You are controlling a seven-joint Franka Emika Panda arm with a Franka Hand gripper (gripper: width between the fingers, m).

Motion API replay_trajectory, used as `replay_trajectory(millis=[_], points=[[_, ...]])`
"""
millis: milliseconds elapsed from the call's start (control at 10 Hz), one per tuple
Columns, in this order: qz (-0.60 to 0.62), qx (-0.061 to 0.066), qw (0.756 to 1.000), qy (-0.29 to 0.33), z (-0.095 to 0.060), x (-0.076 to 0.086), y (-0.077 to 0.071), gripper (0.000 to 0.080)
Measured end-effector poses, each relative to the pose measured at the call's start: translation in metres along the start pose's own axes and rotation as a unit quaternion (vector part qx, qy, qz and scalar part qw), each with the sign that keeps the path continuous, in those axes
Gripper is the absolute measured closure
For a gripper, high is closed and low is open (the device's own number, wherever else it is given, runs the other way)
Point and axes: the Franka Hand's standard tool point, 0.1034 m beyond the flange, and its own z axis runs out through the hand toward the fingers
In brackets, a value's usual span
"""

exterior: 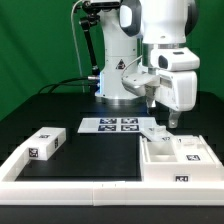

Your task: Assemble cabinet

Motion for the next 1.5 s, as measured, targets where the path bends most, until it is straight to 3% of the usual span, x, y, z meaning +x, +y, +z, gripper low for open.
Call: replay_trajectory(millis=[400,700,1300,1500], points=[[-0.004,0.002,1.000,0.000,0.001,0.000,-0.001,0.0002],[-0.022,0.009,1.000,0.011,0.014,0.004,-0.027,0.0002],[-0.013,0.029,0.999,0.028,0.038,0.016,-0.041,0.0002],[-0.013,0.033,0.999,0.031,0.042,0.018,-0.044,0.0256]])
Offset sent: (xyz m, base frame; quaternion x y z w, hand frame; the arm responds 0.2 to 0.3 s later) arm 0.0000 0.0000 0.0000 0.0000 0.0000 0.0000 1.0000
